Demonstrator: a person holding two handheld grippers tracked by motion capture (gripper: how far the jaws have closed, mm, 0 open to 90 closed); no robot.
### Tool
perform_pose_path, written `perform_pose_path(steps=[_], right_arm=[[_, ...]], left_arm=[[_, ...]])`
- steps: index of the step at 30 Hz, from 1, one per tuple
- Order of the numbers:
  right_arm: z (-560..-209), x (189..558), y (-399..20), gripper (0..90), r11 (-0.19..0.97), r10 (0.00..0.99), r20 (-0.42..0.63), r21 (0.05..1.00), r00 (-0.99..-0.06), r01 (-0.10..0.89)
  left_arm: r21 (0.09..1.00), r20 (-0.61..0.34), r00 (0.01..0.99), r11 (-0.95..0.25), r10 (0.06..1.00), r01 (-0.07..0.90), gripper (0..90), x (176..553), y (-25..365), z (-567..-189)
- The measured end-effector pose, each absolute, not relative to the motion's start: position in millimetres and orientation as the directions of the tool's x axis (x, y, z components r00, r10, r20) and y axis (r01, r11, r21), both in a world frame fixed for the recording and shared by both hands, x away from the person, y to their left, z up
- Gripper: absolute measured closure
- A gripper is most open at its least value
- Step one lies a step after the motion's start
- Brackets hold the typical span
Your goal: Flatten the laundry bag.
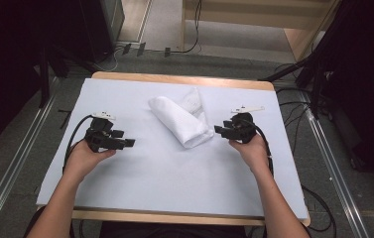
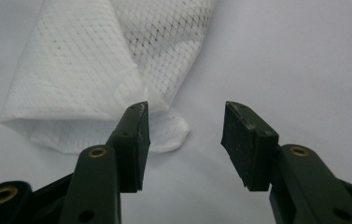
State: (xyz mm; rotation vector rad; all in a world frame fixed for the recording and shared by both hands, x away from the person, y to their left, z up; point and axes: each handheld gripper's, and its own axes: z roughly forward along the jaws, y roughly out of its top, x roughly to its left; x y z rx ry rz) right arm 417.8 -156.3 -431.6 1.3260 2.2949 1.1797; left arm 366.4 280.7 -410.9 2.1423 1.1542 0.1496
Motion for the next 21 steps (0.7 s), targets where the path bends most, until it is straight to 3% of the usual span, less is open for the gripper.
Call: perform_pose_path(steps=[21], right_arm=[[-436,467,-126,51.6,0.279,0.809,0.179,0.722,-0.56,0.634]], left_arm=[[0.62,-0.2,0.585,-0.36,0.786,0.697,34.8,358,288,-412]])
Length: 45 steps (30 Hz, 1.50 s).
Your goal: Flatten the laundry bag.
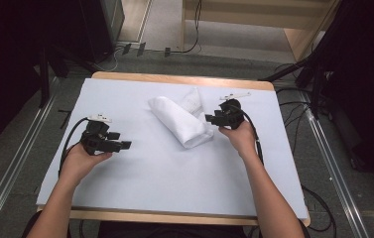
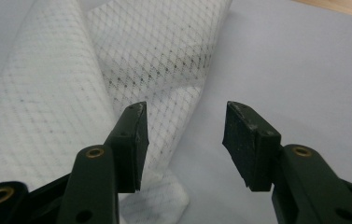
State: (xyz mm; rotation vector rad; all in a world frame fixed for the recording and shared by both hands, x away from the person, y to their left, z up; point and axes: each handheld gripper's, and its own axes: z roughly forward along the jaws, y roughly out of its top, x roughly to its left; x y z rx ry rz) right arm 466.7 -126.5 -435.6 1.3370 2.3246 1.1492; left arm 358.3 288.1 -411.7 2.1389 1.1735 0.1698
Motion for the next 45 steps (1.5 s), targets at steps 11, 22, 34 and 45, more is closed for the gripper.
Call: perform_pose_path(steps=[11,22,34,45], right_arm=[[-459,490,-104,52.2,0.326,0.815,0.152,0.677,-0.558,0.66],[-469,487,-94,68.5,0.387,0.822,0.055,0.677,-0.567,0.626],[-464,487,-96,90.0,0.354,0.809,0.127,0.674,-0.574,0.649],[-435,478,-102,90.0,0.307,0.792,0.164,0.725,-0.588,0.616]], left_arm=[[0.617,-0.201,0.575,-0.354,0.793,0.703,34.9,356,292,-413],[0.614,-0.204,0.571,-0.351,0.795,0.707,34.9,356,293,-414],[0.615,-0.21,0.566,-0.342,0.797,0.71,34.9,357,294,-415],[0.614,-0.219,0.562,-0.336,0.798,0.715,35.0,357,296,-414]])
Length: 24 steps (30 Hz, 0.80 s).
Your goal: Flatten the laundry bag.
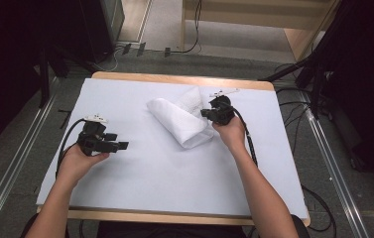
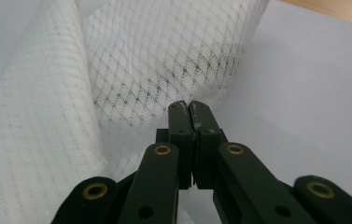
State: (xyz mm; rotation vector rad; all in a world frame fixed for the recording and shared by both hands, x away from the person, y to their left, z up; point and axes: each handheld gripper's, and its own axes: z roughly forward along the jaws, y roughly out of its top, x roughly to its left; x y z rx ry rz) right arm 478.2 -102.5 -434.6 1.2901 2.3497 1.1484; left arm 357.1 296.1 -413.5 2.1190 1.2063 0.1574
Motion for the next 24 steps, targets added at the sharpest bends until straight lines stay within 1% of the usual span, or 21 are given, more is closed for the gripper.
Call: perform_pose_path(steps=[5,9,24], right_arm=[[-422,474,-98,90.0,0.295,0.77,0.198,0.733,-0.606,0.614],[-415,469,-90,90.0,0.308,0.746,0.198,0.743,-0.635,0.594],[-407,447,-49,90.0,0.366,0.651,0.218,0.749,-0.727,0.552]], left_arm=[[0.613,-0.224,0.56,-0.331,0.798,0.717,35.1,357,298,-413],[0.614,-0.228,0.556,-0.326,0.799,0.719,35.2,357,299,-413],[0.619,-0.241,0.537,-0.298,0.809,0.727,35.5,358,307,-411]])
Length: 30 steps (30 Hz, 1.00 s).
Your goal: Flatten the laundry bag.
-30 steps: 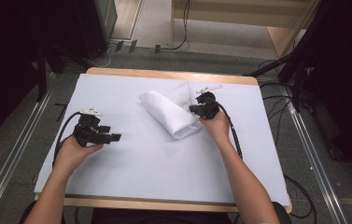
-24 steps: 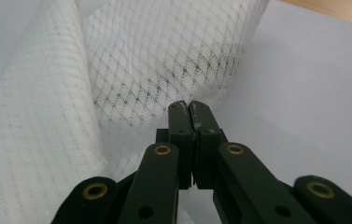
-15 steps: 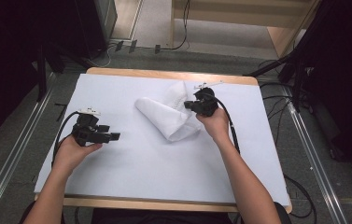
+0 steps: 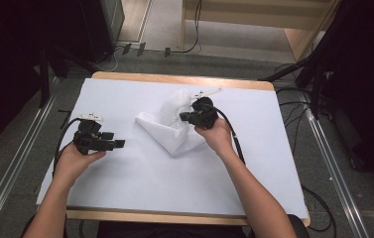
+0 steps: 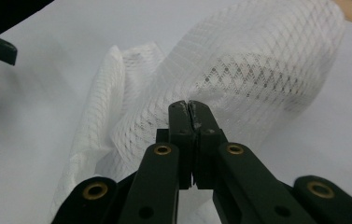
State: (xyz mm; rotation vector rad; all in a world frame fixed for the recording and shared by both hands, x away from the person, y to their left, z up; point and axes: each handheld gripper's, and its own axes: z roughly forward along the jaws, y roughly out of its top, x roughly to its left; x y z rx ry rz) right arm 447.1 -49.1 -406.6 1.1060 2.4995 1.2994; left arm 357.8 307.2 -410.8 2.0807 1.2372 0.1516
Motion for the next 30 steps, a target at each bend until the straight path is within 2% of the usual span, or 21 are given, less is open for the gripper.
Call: perform_pose_path(steps=[26,30], right_arm=[[-422,416,9,89.9,0.451,0.508,0.278,0.721,-0.815,0.527],[-424,414,13,86.7,0.463,0.501,0.258,0.727,-0.826,0.507]], left_arm=[[0.622,-0.249,0.526,-0.282,0.814,0.73,35.9,359,312,-410],[0.622,-0.251,0.525,-0.28,0.813,0.731,35.9,359,312,-411]])
